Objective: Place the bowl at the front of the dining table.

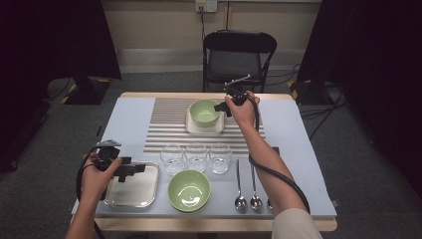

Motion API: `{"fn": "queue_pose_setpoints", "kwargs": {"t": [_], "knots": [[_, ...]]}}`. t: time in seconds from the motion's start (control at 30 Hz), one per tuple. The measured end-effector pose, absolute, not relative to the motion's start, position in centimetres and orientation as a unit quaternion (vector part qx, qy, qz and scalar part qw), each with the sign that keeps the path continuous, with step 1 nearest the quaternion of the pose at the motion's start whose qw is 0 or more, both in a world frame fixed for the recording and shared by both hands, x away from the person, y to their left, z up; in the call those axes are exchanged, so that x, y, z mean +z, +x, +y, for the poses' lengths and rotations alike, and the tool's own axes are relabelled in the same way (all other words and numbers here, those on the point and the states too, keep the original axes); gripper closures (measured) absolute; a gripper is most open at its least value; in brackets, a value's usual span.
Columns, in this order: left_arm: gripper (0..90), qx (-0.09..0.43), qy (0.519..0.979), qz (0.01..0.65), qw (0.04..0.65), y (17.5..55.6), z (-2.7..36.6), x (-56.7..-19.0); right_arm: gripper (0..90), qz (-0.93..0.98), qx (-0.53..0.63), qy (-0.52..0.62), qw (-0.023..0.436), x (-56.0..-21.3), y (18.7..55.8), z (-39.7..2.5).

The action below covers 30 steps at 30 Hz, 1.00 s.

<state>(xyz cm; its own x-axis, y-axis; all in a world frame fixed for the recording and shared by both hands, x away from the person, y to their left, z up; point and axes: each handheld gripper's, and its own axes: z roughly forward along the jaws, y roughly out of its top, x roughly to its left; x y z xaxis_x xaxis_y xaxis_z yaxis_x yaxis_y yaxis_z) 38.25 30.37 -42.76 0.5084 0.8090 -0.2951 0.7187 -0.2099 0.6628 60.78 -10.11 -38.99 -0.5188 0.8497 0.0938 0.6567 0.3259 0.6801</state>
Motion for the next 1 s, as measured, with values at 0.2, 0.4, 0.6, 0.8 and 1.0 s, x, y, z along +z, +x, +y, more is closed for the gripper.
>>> {"fn": "queue_pose_setpoints", "kwargs": {"t": [0.2, 0.4, 0.6, 0.8, 1.0], "knots": [[21.0, 0.059, 0.777, 0.492, 0.389, 38.2, 30.3, -42.7, 16.7, 0.803, 0.34, 0.469, 0.139, -38.9, 60.6, -10.5], [21.0, 0.058, 0.774, 0.494, 0.391, 38.2, 30.3, -42.8, 16.8, 0.806, 0.336, 0.467, 0.138, -38.6, 60.4, -10.5], [21.0, 0.058, 0.776, 0.492, 0.39, 38.2, 30.3, -42.7, 17.1, 0.806, 0.34, 0.465, 0.136, -38.4, 60.2, -10.3], [20.9, 0.061, 0.776, 0.492, 0.39, 38.1, 30.3, -42.7, 17.1, 0.808, 0.34, 0.462, 0.136, -38.1, 59.9, -10.3], [20.9, 0.059, 0.776, 0.491, 0.391, 37.9, 30.2, -42.6, 17.0, 0.809, 0.342, 0.459, 0.135, -37.9, 59.4, -10.4]]}}
